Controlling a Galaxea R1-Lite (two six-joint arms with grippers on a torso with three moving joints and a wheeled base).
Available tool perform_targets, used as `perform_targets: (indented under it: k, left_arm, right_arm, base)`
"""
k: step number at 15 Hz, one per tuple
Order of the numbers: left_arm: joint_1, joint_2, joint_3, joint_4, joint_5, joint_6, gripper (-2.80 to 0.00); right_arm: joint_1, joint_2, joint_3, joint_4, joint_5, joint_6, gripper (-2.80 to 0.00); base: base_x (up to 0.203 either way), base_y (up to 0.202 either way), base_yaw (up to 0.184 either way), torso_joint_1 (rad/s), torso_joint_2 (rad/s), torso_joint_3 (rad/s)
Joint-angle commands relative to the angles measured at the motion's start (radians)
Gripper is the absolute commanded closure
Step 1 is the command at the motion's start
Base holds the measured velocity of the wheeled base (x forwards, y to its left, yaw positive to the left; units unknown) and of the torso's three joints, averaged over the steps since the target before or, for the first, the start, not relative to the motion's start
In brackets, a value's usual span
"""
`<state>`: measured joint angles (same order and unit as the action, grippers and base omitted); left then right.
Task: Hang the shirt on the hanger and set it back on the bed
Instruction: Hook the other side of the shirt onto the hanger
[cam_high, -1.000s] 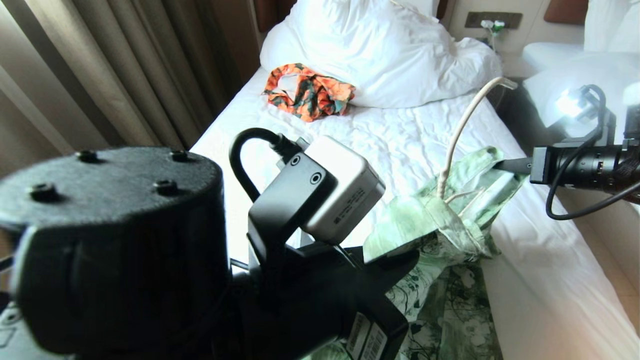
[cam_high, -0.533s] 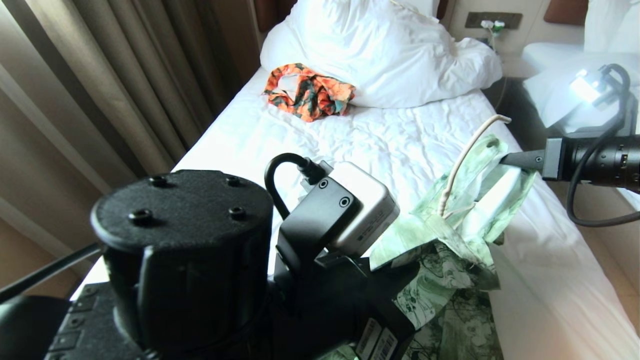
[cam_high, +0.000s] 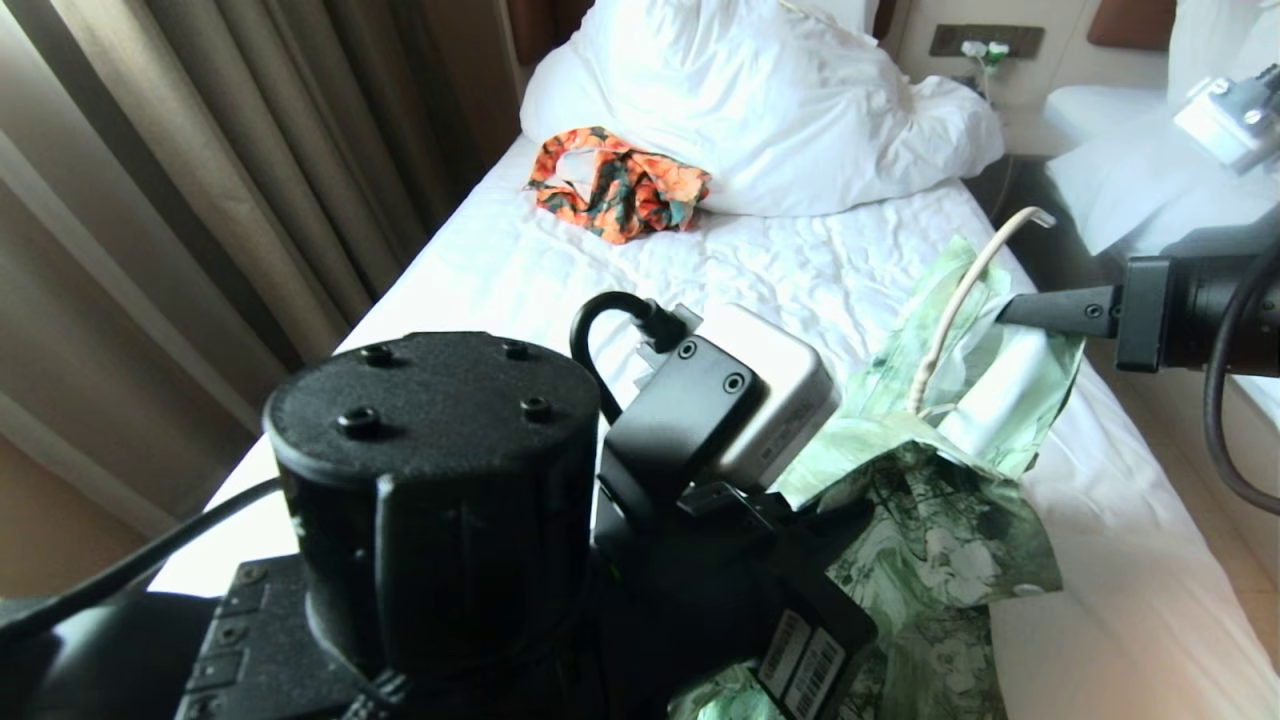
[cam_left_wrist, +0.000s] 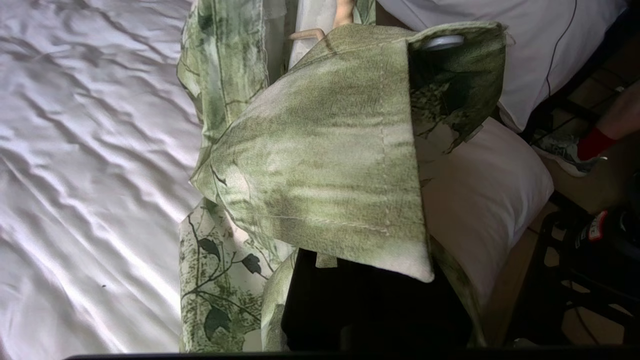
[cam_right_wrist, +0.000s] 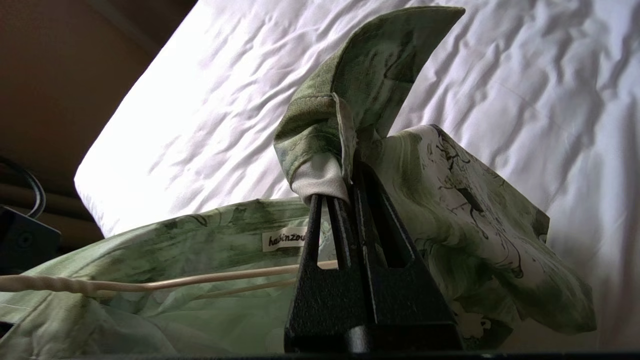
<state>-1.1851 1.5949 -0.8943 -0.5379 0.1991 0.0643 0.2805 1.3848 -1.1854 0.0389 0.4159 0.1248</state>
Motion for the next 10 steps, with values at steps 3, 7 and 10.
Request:
perform_targets:
  k: [3, 7, 10]
  left_arm:
    - [-0.003, 0.046, -0.014, -0.008, 0.001, -0.003, 0.00]
    - [0.050, 0.076, -0.023, -0.030, -0.007, -0.008, 0.00]
    - [0.095, 0.075, -0.026, -0.131, -0.032, -0.012, 0.00]
  right_arm:
    - [0.034, -0.034, -0.008, 0.020, 0.003, -0.001, 0.00]
    - [0.055, -0.085, -0.004, 0.097, 0.006, -0.002, 0.00]
    - [0.061, -0.118, -0.002, 0.124, 0.008, -0.002, 0.00]
  base:
    - [0.000, 0.000, 0.000, 0.000, 0.00, 0.000]
    - [0.000, 0.000, 0.000, 0.000, 0.00, 0.000]
    - [0.000, 0.000, 0.000, 0.000, 0.00, 0.000]
